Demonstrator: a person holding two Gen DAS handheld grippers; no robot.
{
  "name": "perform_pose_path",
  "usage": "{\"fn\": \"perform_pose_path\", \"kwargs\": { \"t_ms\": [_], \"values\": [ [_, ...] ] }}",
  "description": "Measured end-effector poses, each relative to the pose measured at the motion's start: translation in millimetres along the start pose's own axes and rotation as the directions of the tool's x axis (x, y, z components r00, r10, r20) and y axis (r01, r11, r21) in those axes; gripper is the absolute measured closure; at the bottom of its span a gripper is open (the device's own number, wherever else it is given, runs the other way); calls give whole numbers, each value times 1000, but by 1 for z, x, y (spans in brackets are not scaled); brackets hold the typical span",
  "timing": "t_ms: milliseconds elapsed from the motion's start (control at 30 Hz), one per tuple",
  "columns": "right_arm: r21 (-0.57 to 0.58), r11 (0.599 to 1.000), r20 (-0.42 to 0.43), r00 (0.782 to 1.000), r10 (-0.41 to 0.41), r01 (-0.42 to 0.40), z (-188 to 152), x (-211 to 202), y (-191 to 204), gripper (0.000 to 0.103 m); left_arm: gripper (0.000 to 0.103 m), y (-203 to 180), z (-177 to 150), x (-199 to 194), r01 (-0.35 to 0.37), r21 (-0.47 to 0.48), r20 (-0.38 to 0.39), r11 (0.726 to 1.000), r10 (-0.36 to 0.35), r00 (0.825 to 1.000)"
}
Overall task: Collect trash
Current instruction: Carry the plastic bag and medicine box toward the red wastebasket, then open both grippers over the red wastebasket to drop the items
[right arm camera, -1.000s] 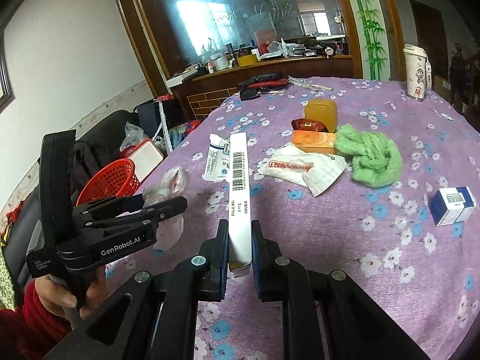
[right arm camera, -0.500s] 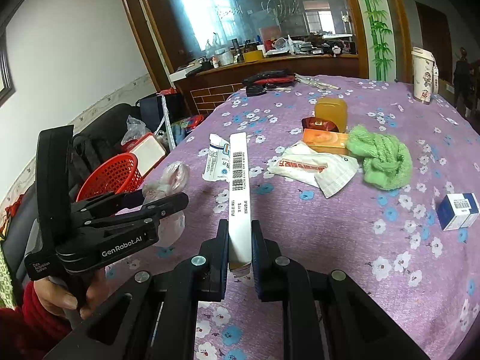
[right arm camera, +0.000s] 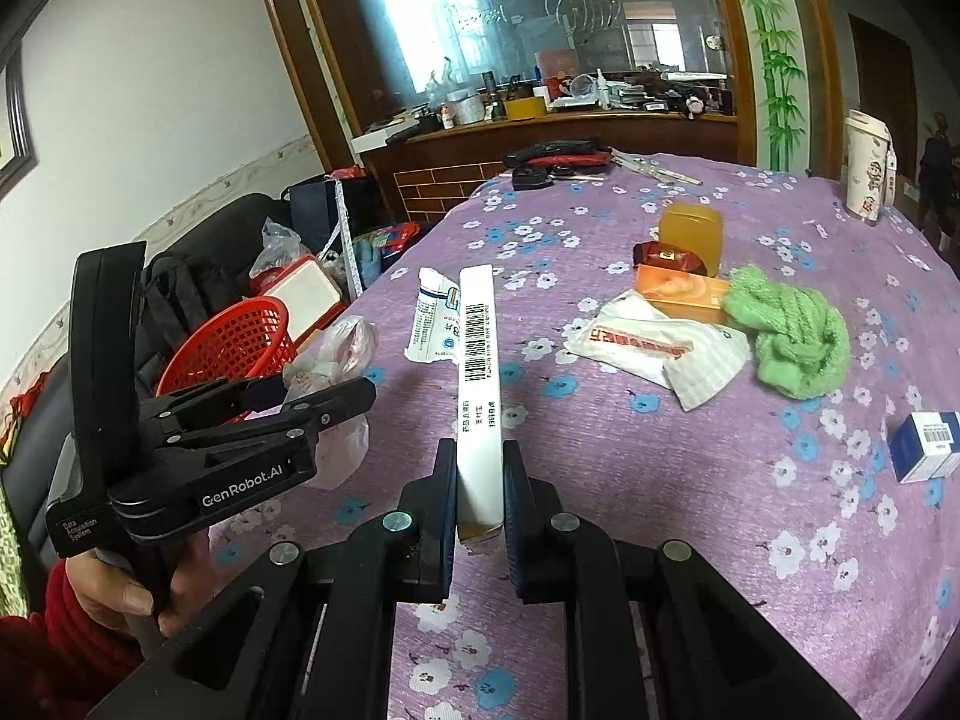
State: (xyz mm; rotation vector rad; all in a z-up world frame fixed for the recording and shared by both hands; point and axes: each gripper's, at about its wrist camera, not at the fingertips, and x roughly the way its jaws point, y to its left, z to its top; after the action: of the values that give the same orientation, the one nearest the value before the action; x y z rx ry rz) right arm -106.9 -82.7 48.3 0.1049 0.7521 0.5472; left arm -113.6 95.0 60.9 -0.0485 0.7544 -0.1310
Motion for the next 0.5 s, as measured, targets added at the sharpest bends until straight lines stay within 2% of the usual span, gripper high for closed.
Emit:
{"fn": "perform_pose_path", "kwargs": {
  "t_ms": [333, 500],
  "values": [
    [-39, 999, -18, 1000, 16, -17, 10, 9, 20, 89, 58, 22, 0, -11, -7, -41, 22, 999, 8, 1000],
    [-66, 997, -34, 998, 49, -51, 20, 20, 37, 89, 58, 44, 5, -24, -32, -79, 52, 996, 36, 998]
  ]
}}
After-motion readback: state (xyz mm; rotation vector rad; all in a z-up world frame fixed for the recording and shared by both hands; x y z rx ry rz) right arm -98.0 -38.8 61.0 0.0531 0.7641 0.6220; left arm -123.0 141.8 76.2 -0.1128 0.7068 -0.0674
